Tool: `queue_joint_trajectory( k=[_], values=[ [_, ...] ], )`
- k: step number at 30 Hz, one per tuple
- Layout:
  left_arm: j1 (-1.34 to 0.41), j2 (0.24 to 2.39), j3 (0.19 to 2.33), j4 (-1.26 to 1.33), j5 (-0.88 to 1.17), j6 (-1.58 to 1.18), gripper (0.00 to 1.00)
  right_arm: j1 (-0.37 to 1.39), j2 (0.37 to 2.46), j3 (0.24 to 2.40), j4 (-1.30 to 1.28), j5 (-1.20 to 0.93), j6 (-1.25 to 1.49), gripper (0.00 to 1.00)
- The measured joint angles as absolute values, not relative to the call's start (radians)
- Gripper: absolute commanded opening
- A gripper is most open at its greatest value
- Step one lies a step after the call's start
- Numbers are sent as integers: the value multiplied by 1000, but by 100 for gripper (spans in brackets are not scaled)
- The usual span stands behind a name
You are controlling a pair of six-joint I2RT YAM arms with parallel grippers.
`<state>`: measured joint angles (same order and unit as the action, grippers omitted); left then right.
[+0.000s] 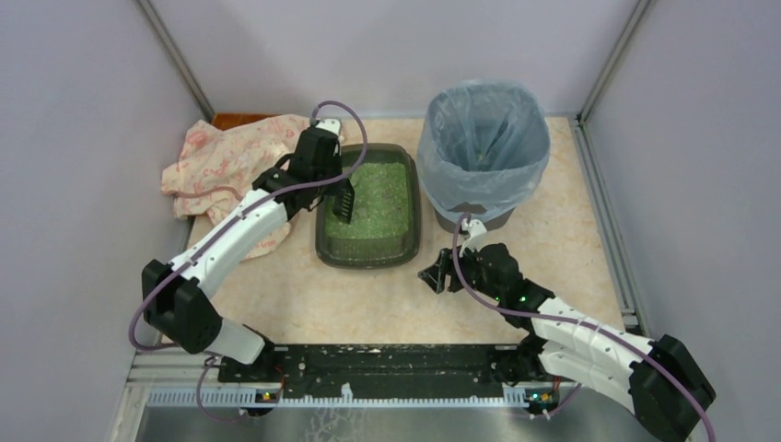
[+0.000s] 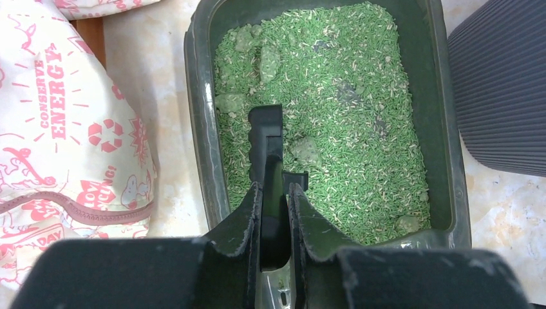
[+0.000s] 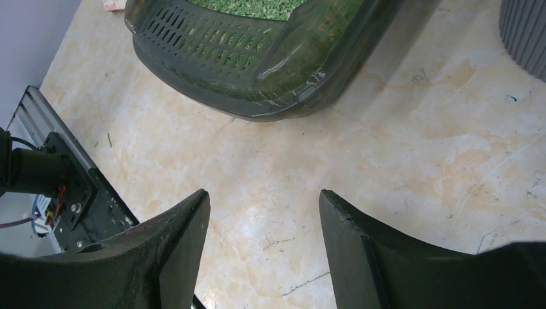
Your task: Clean the litter box
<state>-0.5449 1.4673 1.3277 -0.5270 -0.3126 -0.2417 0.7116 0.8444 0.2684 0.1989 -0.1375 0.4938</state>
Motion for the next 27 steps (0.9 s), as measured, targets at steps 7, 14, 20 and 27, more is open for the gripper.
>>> queue_joint_trajectory(
  k=[7, 14, 20, 27],
  values=[
    [-542, 1494, 1330, -512, -271, -241, 0, 712, 844, 268, 198, -137, 494, 64],
    [-473, 1502, 1298, -436, -132, -253, 0, 712, 834, 268, 193, -136, 493, 64],
    [-348, 1497, 1243, -370, 32, -283, 0, 712, 832, 268, 194, -136, 493, 64],
    [-265, 1523, 1208, -295, 179, -326, 0, 712, 832, 268, 194, -136, 493, 64]
  ],
)
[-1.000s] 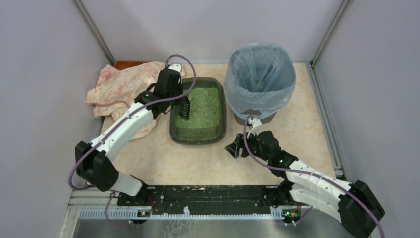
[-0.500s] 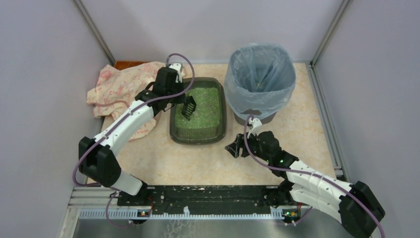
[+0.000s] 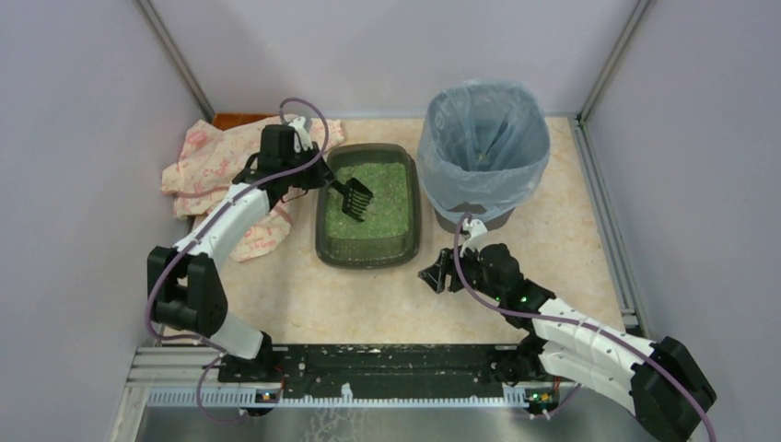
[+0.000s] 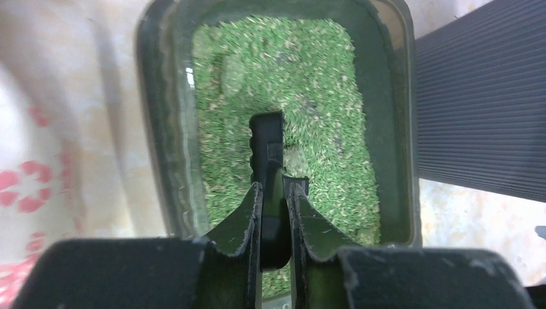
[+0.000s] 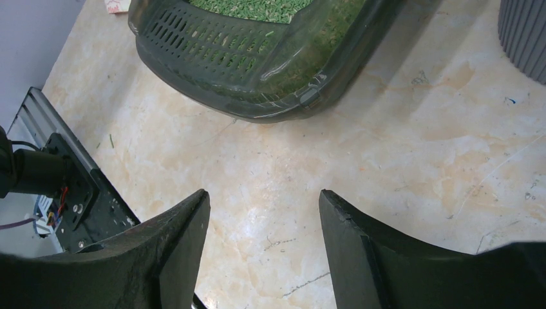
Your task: Clean the litter box
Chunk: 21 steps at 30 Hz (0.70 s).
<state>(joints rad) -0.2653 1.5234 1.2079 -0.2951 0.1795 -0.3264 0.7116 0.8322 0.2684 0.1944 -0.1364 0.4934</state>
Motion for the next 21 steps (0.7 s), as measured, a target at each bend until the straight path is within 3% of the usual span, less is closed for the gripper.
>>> queue_joint_trajectory(
  k=[21],
  values=[
    [-241, 1651, 922, 164, 570, -617, 0, 712, 831, 246, 194, -129, 493, 64]
  ],
)
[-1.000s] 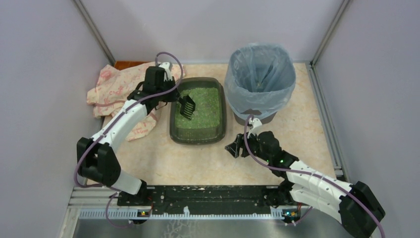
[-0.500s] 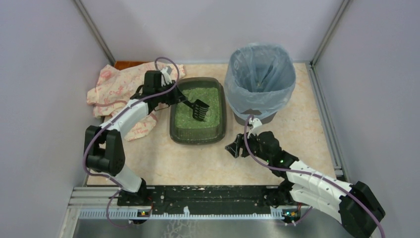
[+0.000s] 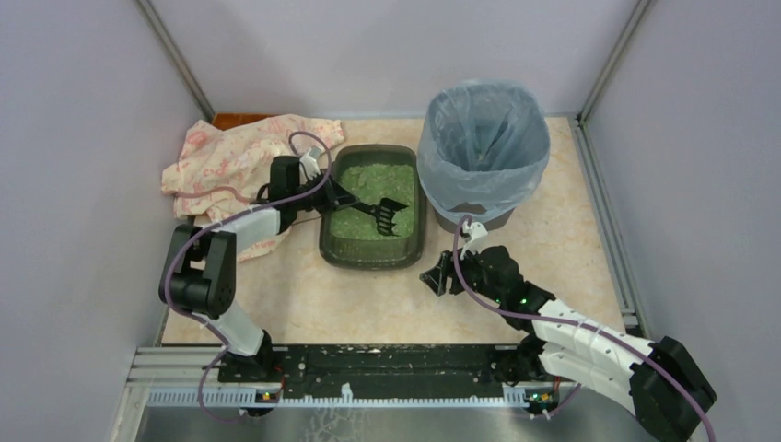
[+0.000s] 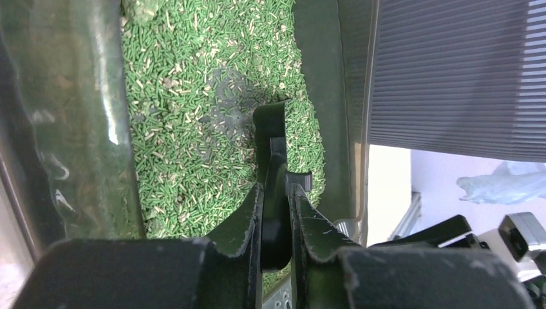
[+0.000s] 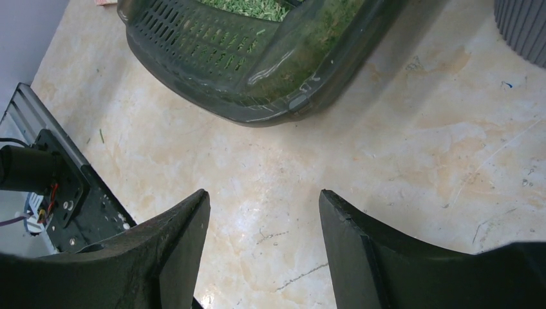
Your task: Clean the litter box
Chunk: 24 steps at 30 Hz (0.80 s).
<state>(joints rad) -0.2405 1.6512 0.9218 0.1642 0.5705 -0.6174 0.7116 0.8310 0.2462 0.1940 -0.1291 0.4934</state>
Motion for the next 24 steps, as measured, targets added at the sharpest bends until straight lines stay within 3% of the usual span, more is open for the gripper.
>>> queue_joint_trajectory(
  k=[10, 24],
  values=[
    [-157, 1669, 798, 308, 715, -741, 0, 712, 829, 247, 193, -127, 493, 64],
    [5, 1505, 593, 439, 762, -934, 0, 712, 833, 246, 194, -126, 493, 64]
  ],
)
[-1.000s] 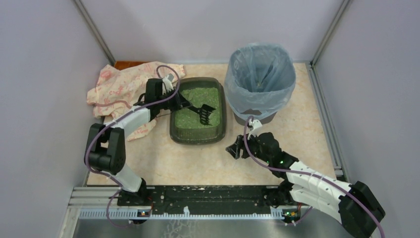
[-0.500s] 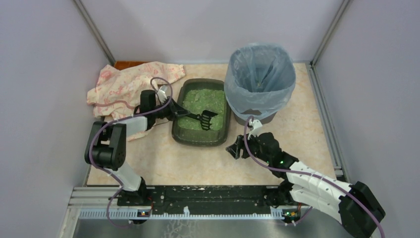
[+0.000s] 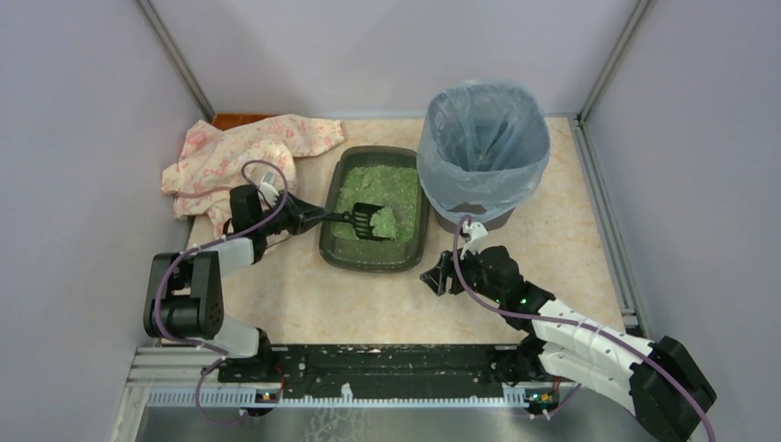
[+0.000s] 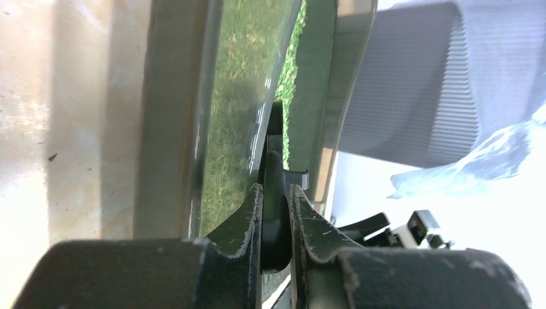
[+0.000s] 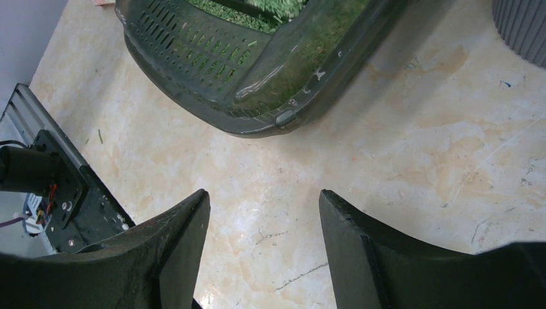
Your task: Clean the litter box
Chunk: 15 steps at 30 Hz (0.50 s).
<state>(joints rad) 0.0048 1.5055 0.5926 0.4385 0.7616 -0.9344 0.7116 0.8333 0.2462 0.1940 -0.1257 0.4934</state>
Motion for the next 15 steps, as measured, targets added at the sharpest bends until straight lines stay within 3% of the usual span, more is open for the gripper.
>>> queue_joint_trajectory(
  k=[15],
  values=[
    [76, 1380, 560, 665, 748, -1169, 0, 712, 832, 246, 194, -126, 493, 64]
  ],
)
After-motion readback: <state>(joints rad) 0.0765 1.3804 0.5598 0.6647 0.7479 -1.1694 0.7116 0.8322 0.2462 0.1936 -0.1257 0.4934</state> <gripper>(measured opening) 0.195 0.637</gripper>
